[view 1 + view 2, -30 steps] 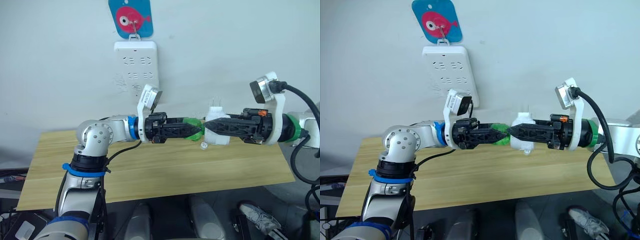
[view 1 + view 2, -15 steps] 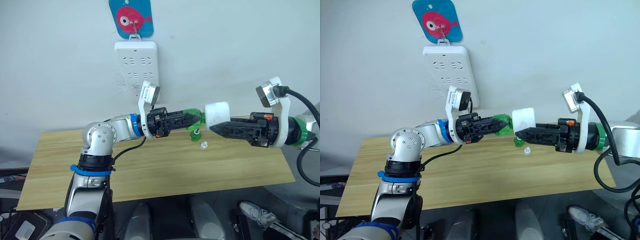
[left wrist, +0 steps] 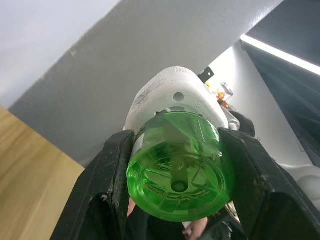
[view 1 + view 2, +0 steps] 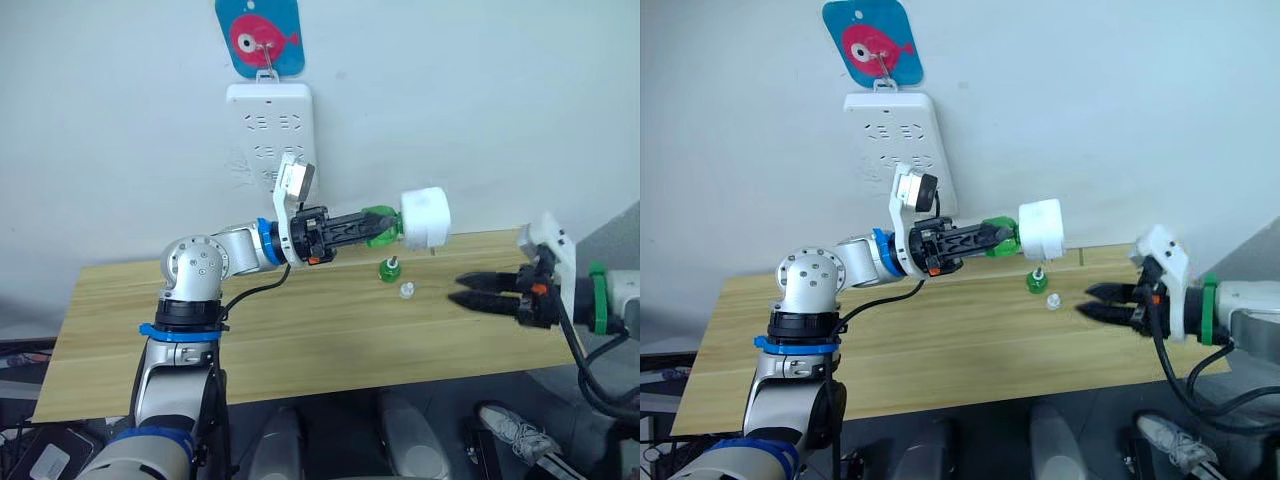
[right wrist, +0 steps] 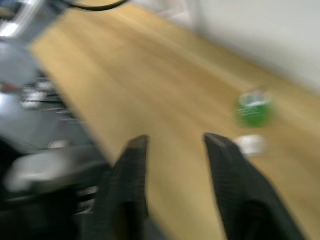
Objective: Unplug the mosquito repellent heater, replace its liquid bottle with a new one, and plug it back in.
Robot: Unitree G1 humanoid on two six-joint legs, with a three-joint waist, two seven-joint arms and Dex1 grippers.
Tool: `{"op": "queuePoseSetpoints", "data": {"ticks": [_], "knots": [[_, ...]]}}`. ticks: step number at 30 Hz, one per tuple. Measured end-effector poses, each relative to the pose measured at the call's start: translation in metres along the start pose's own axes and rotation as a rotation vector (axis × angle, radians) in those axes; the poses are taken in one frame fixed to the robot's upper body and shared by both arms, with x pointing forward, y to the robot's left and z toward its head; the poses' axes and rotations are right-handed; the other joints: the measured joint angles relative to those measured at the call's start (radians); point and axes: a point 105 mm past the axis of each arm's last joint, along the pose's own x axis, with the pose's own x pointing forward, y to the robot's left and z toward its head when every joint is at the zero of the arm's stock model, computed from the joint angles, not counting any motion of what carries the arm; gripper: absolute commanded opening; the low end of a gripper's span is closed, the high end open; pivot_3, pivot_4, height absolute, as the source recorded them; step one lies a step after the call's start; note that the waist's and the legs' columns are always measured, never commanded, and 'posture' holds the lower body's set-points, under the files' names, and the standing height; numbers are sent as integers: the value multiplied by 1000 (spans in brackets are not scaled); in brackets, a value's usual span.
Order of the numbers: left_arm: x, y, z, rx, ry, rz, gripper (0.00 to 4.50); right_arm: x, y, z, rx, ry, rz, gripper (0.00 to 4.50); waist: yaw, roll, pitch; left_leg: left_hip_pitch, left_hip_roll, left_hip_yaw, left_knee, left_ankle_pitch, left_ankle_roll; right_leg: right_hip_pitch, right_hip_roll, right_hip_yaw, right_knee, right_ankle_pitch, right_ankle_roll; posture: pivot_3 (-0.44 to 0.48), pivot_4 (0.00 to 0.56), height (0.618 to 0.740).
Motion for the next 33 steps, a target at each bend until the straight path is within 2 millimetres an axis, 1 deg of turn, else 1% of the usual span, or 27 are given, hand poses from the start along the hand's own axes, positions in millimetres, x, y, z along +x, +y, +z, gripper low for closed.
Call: {"op": "queuePoseSetpoints", "data": {"ticks": [1,2,4,7,10,13,18,22,24,27,33], "knots": [[0,-2,0,-7,8,-7,2303,1,-6,3,-27,-20,-12,158,-4,0,0,0,0,0,0,0,0,0,0,0,0,0,0,-280,223,734],[0,-3,-1,-11,15,-11,2303,3,-9,6,-44,-39,-14,0,-7,0,0,0,0,0,0,0,0,0,0,0,0,0,0,-281,222,734],[-1,-5,-1,-18,25,-18,2303,15,-13,17,-80,-96,5,0,-18,0,0,0,0,0,-1,0,0,0,0,0,0,0,0,-284,222,734],[1,-8,-1,-28,35,-42,2303,32,-10,26,-87,-163,67,0,-26,0,0,0,0,0,-1,0,0,0,0,0,0,0,0,-287,223,734],[2,-10,-1,-30,43,-49,2303,43,-4,25,-66,-169,137,0,-25,0,0,0,0,-1,-1,0,0,0,-1,-1,0,0,0,-276,229,734],[2,-9,-1,-32,44,-45,2303,48,8,28,-13,-184,216,0,-25,0,0,0,0,-1,0,0,0,0,-1,-1,0,0,0,-275,230,734],[1,-6,1,-31,28,-22,2303,36,27,43,43,-222,299,0,-22,0,0,0,0,-1,0,0,0,0,-1,-1,0,0,0,-279,233,734],[0,-5,7,-4,2,-5,2303,31,35,46,100,-233,314,0,-22,0,0,0,0,-1,0,0,0,0,-1,-1,1,0,0,-287,235,734],[0,-1,8,14,-3,17,2303,29,43,50,120,-247,337,0,-22,0,0,0,0,0,0,0,0,0,-1,0,0,0,0,-290,235,734],[0,2,9,34,-11,40,2303,25,49,55,139,-262,354,0,-23,0,0,0,0,0,0,0,0,0,-1,-1,1,0,0,-291,236,734],[3,14,3,75,14,100,2303,18,61,75,148,-312,402,0,-24,0,0,0,0,0,0,0,0,0,-1,0,1,0,0,-287,236,734]]}}
